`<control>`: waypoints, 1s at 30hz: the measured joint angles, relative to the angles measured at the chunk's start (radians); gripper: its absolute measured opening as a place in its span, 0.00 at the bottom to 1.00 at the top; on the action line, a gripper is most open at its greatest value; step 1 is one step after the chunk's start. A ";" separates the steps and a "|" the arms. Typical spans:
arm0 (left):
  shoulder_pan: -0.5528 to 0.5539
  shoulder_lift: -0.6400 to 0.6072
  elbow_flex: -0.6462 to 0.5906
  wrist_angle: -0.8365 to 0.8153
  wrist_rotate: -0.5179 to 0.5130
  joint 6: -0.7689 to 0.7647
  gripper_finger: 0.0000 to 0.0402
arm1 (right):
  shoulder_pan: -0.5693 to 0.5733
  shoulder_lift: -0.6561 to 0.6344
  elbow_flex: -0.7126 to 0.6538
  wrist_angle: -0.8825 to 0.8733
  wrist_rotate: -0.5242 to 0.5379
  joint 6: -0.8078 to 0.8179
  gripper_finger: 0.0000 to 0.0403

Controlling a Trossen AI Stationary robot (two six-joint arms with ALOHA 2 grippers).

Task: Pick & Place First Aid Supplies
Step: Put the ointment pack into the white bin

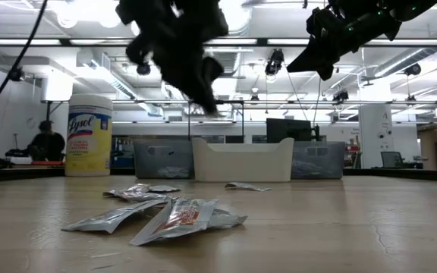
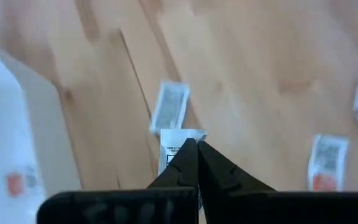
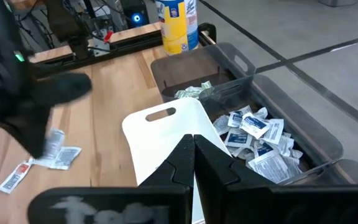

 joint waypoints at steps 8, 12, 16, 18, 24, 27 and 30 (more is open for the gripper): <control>-0.001 -0.150 -0.006 0.203 -0.089 -0.001 0.00 | 0.001 0.000 0.000 0.000 0.000 -0.005 0.02; -0.001 -0.168 -0.006 0.321 -0.263 0.020 0.00 | 0.000 0.001 0.000 0.001 0.000 -0.006 0.02; 0.007 -0.152 -0.006 0.371 -0.468 0.063 0.00 | 0.000 0.001 0.000 0.000 0.000 -0.018 0.02; 0.022 -0.129 -0.003 0.367 -0.494 0.079 0.00 | 0.000 0.001 0.000 0.000 0.000 -0.033 0.02; 0.086 -0.032 0.044 0.292 -0.495 0.080 0.00 | 0.000 0.002 0.000 0.000 0.000 -0.042 0.02; 0.124 0.039 0.109 0.230 -0.485 0.078 0.00 | 0.000 0.002 0.000 0.000 0.000 -0.042 0.02; 0.161 0.109 0.191 0.163 -0.451 0.067 0.00 | 0.000 0.002 0.000 0.000 0.000 -0.049 0.02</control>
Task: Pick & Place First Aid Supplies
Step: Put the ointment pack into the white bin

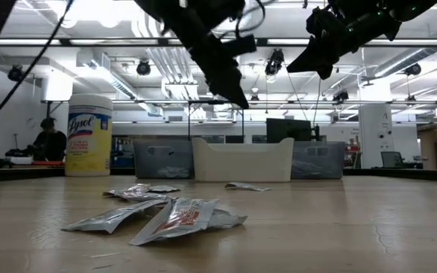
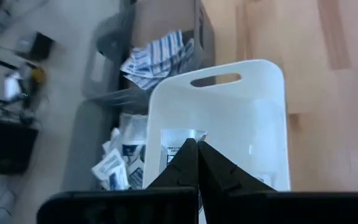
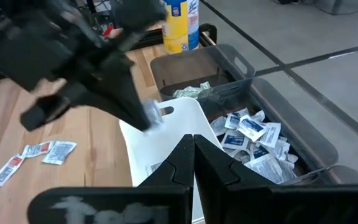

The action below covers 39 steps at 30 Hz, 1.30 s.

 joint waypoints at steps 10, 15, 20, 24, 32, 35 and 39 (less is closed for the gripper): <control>0.109 0.144 0.114 -0.078 0.164 -0.089 0.00 | 0.000 0.000 0.000 0.000 0.000 -0.008 0.02; 0.122 0.173 0.107 -0.080 0.192 -0.103 0.00 | 0.000 0.000 0.000 0.001 0.000 -0.009 0.02; 0.122 0.216 0.096 -0.069 0.216 -0.125 0.00 | 0.000 0.000 0.000 0.001 0.000 -0.009 0.02; 0.124 0.237 0.095 -0.045 0.232 -0.127 0.00 | 0.000 0.000 0.000 0.003 0.000 -0.009 0.02; 0.130 0.253 0.095 -0.035 0.281 -0.159 0.00 | 0.000 0.000 -0.001 0.005 0.001 -0.022 0.02; 0.133 0.261 0.095 -0.037 0.289 -0.176 0.00 | -0.001 0.000 -0.001 0.005 0.003 -0.027 0.02; 0.135 0.266 0.095 -0.037 0.291 -0.182 0.00 | 0.000 0.000 -0.001 0.005 0.004 -0.027 0.02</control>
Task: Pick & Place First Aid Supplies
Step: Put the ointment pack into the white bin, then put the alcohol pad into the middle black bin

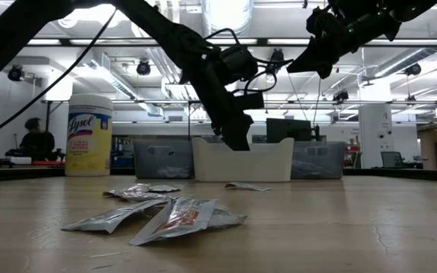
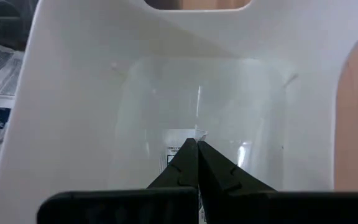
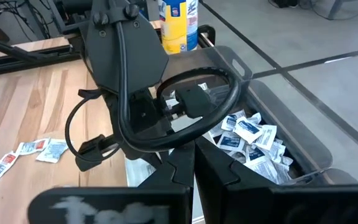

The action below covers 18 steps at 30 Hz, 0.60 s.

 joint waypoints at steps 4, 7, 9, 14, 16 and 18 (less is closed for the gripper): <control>0.000 0.002 0.000 0.000 0.000 -0.001 0.00 | 0.000 0.000 0.000 0.000 0.000 0.000 0.02; 0.001 0.002 0.000 0.000 0.004 0.002 0.01 | 0.000 0.000 0.000 0.000 0.000 0.000 0.02; 0.002 0.002 0.000 -0.001 0.009 0.003 0.04 | 0.000 0.000 0.000 0.000 0.000 0.000 0.02; 0.002 0.002 0.000 -0.001 0.012 0.001 0.18 | 0.000 0.000 0.000 0.000 0.000 -0.006 0.02; 0.003 0.002 0.000 -0.002 0.012 0.001 0.24 | 0.000 0.000 0.000 0.000 0.000 -0.011 0.02; 0.003 0.000 0.000 -0.009 0.012 0.000 0.30 | 0.000 -0.004 0.000 -0.005 0.004 -0.014 0.02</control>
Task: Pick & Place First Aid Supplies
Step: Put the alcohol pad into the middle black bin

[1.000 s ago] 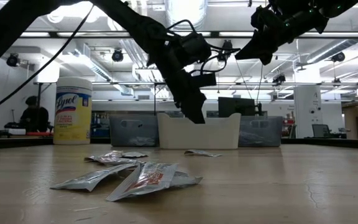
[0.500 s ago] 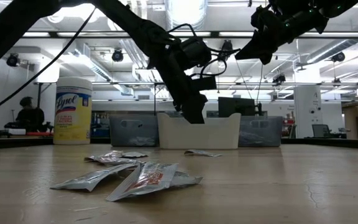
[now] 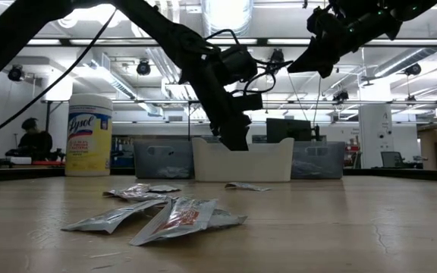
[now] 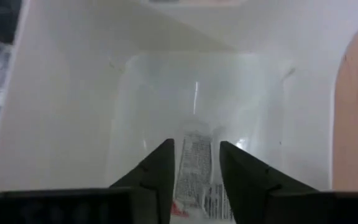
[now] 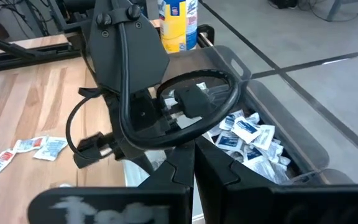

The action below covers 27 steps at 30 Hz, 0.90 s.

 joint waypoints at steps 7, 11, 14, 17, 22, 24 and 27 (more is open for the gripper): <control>0.001 -0.047 0.000 -0.056 -0.012 -0.001 0.35 | -0.004 -0.087 0.000 -0.097 0.046 0.011 0.02; 0.001 -0.089 0.000 -0.062 -0.013 -0.001 0.35 | -0.003 -0.163 -0.001 -0.182 0.043 0.052 0.02; 0.000 -0.128 0.000 -0.064 -0.008 -0.001 0.35 | 0.009 -0.212 -0.008 -0.234 0.041 0.079 0.02; -0.006 -0.168 0.000 -0.081 -0.004 -0.003 0.35 | 0.030 -0.264 -0.036 -0.236 0.040 0.105 0.02; -0.027 -0.245 0.000 -0.129 -0.001 -0.027 0.35 | 0.068 -0.355 -0.115 -0.213 0.041 0.172 0.02; -0.039 -0.274 0.000 -0.154 0.000 -0.029 0.35 | 0.079 -0.397 -0.164 -0.170 0.041 0.194 0.02; -0.060 -0.308 0.000 -0.209 0.007 -0.036 0.35 | 0.087 -0.461 -0.239 -0.090 0.042 0.226 0.02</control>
